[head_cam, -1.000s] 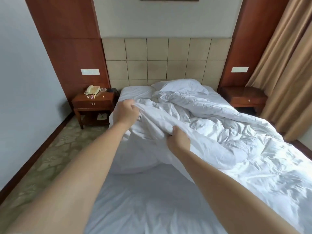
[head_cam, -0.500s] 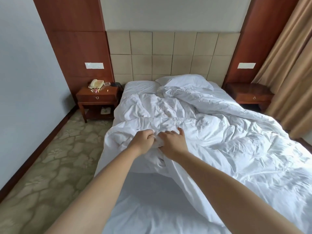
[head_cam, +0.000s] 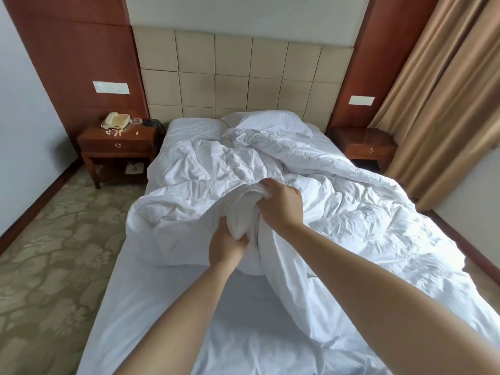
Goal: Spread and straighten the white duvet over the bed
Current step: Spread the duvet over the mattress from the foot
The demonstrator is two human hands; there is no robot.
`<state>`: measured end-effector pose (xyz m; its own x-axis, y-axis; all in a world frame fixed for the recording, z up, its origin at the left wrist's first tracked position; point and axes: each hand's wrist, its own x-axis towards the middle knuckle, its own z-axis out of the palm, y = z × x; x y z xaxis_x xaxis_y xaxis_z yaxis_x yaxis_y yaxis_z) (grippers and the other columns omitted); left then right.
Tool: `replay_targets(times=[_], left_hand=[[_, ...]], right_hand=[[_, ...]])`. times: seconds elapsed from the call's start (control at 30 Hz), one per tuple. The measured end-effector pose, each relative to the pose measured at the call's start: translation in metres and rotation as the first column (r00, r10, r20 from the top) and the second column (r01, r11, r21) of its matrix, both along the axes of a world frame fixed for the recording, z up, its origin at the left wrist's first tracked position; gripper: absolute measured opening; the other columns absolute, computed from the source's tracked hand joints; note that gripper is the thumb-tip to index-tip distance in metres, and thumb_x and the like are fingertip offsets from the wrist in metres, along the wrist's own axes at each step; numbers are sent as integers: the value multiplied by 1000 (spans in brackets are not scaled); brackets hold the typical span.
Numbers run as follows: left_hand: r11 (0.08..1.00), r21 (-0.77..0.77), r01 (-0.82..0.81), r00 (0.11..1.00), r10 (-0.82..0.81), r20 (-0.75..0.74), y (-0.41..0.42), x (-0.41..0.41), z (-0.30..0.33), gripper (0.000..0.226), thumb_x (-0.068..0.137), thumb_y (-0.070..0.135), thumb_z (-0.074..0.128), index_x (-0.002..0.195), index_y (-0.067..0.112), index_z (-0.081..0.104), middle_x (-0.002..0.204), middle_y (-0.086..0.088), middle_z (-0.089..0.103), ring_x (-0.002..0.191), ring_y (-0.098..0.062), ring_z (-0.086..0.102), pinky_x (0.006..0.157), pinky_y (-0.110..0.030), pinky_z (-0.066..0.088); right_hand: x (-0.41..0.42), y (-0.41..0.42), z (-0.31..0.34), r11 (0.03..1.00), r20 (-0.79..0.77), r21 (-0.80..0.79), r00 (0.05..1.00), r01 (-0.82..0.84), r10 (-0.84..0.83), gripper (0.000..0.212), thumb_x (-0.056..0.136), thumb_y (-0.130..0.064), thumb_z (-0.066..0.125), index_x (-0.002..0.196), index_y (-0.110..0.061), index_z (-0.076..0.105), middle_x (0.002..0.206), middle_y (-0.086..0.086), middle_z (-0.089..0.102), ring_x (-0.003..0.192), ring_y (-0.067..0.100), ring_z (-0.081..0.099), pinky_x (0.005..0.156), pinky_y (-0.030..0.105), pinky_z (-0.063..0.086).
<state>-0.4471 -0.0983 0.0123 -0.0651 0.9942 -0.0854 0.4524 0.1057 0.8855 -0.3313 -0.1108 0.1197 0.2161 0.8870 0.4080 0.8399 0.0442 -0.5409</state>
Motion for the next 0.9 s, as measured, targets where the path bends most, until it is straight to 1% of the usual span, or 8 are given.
replay_targets(times=[0.13, 0.23, 0.37, 0.47, 0.6, 0.73, 0.83, 0.9], left_hand=[[995, -88, -53, 999, 52, -8, 6, 9, -16, 25, 81, 11, 53, 106, 14, 56, 92, -7, 64, 90, -33, 62, 71, -36, 51], [998, -57, 24, 956, -40, -291, 21, -11, -9, 28, 84, 9, 49, 110, 15, 60, 104, -9, 66, 100, -33, 61, 75, -32, 47], [982, 163, 92, 721, 47, -691, 45, -41, 48, 27, 87, 4, 41, 112, 12, 50, 104, -12, 64, 97, -33, 61, 69, -34, 43], [937, 305, 169, 616, 141, -775, 67, -55, 129, 14, 92, 5, 41, 102, 8, 50, 87, -11, 61, 78, -27, 60, 56, -26, 37], [783, 517, 346, 409, 371, -834, 84, -92, 234, 18, 86, -3, 49, 103, 4, 51, 75, -17, 51, 68, -30, 48, 56, -33, 30], [672, 600, 434, 470, 400, -787, 72, -112, 245, 22, 73, -13, 53, 90, 1, 54, 65, -20, 49, 58, -29, 45, 51, -32, 32], [704, 550, 449, 540, 277, -795, 61, -120, 210, 34, 73, -16, 48, 103, -1, 53, 85, -21, 59, 72, -38, 57, 52, -38, 36], [788, 514, 339, 650, 199, -733, 55, -122, 178, 38, 78, -9, 47, 113, 3, 51, 111, -16, 55, 84, -39, 58, 57, -40, 37]], right_hand=[[13, 4, -4, 1000, 15, 21, 1000, 17, -17, 36, 69, -9, 60, 102, -21, 67, 87, 4, 71, 88, 29, 59, 86, 29, 33], [38, 8, -20, 997, 171, -78, 985, 15, -1, 35, 73, -15, 64, 107, -21, 62, 98, 1, 69, 98, 25, 58, 100, 34, 29], [53, 16, -43, 922, 346, -364, 938, 134, 0, 33, 83, -24, 56, 115, -23, 49, 111, 2, 61, 106, 26, 58, 100, 41, 29], [21, 21, -40, 898, 264, -431, 964, 88, 33, 52, 84, -34, 62, 130, -27, 39, 122, 4, 52, 114, 28, 52, 99, 43, 32], [-36, 23, -1, 972, 8, -222, 997, -76, 80, 75, 74, -49, 71, 133, -30, 29, 128, 3, 45, 120, 24, 45, 100, 38, 33], [-74, 29, 34, 996, -60, 52, 995, -75, 78, 96, 73, -53, 71, 148, -32, 15, 147, 4, 28, 134, 23, 30, 109, 38, 28], [-88, 35, 39, 988, 102, 75, 986, -136, 128, 69, 81, -49, 62, 141, -31, 32, 138, 1, 43, 126, 24, 42, 102, 39, 31], [-92, 37, 29, 979, 175, -104, 965, -177, 193, 42, 87, -48, 52, 122, -25, 47, 118, 3, 59, 111, 27, 55, 91, 40, 36]])
